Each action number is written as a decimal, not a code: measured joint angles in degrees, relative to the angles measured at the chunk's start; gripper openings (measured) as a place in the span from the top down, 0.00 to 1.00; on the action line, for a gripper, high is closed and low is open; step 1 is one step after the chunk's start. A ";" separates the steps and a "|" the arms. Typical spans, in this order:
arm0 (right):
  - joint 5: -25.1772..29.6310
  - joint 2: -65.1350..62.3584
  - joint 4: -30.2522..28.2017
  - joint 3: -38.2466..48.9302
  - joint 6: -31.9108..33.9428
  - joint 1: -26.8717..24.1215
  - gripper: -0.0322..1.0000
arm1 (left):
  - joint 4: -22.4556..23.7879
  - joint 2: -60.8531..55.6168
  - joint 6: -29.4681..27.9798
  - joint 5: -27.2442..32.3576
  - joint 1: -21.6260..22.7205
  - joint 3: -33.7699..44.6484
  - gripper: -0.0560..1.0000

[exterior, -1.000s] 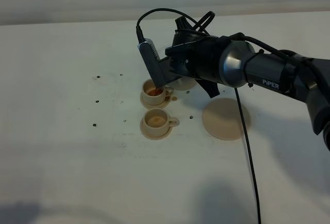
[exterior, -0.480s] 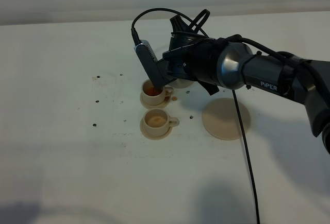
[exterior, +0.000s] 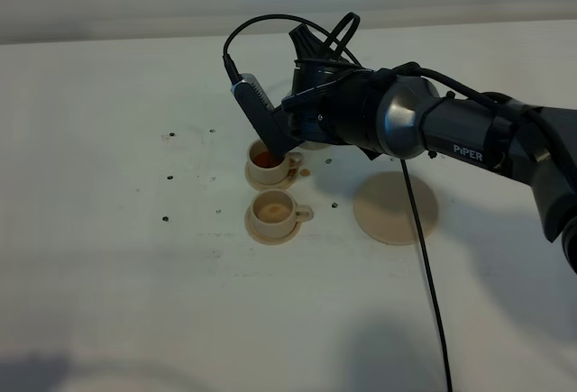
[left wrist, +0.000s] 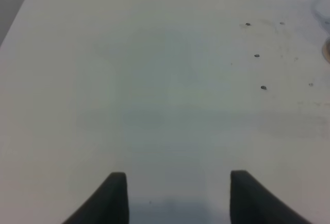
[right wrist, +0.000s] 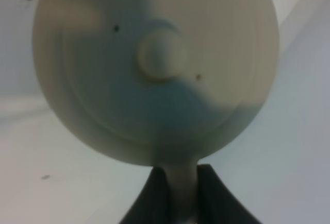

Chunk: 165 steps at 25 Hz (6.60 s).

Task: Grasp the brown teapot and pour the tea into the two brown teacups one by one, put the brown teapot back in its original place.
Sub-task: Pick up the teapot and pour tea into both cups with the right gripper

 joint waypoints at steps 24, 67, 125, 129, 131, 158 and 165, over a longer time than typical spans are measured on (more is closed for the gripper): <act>-2.17 0.00 -3.45 0.00 -2.95 0.00 0.85 | 0.00 0.00 0.00 0.00 0.00 0.00 0.52; -1.28 0.00 1.31 0.00 -2.12 0.00 0.85 | 0.00 0.00 0.00 0.00 0.00 0.00 0.52; 8.66 -5.35 45.84 2.99 17.65 -10.71 0.85 | -0.07 0.00 0.09 0.03 -0.02 0.00 0.52; 8.79 -8.67 45.79 2.99 18.36 -10.70 0.85 | -0.07 0.00 0.09 0.03 -0.02 0.00 0.52; 9.64 -10.83 44.76 2.99 18.71 -10.04 0.85 | -0.07 0.00 0.09 0.03 -0.02 0.00 0.52; 15.38 -13.53 22.54 9.15 25.34 4.26 0.85 | -0.07 0.00 0.09 0.03 -0.02 0.00 0.52; 13.32 -13.53 21.12 9.15 20.17 5.14 0.85 | -0.07 0.00 0.09 0.03 -0.02 0.00 0.52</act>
